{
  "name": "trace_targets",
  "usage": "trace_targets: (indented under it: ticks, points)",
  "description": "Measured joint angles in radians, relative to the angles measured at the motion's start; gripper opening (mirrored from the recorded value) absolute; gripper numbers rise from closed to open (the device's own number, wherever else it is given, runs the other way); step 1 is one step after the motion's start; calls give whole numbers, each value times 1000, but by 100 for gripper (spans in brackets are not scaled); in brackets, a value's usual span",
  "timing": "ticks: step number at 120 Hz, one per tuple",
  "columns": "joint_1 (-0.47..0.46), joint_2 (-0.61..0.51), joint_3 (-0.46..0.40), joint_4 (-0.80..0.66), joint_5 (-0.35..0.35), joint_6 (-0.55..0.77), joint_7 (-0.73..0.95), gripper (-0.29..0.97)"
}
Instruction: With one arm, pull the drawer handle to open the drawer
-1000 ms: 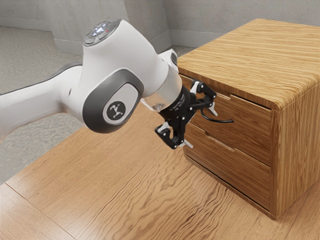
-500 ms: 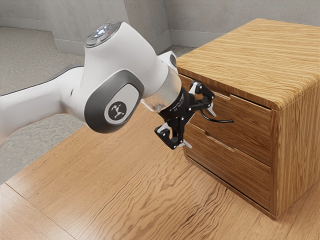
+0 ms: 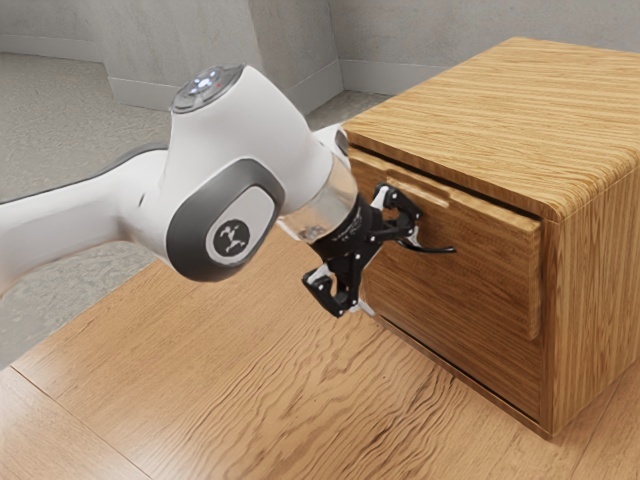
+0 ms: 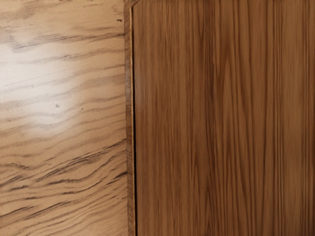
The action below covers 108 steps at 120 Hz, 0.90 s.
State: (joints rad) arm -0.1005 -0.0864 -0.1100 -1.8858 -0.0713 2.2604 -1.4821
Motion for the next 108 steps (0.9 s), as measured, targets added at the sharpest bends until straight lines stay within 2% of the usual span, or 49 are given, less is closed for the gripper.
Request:
trace_targets:
  ticks: [28,52,62,68,76,83,88,108]
  points:
    - [-14,-114,23,-103,-10,-3,0,68]
    - [-33,-257,70,-229,-3,-4,0,67]
    - [-47,-321,106,-292,13,-5,1,67]
    - [-20,-371,141,-329,6,-11,2,68]
    - [-3,-471,234,-352,-5,-41,3,68]
    - [2,-529,327,-333,7,-95,7,68]
    - [3,-542,356,-282,30,-178,14,68]
    - [4,-555,292,-141,132,-570,35,68]
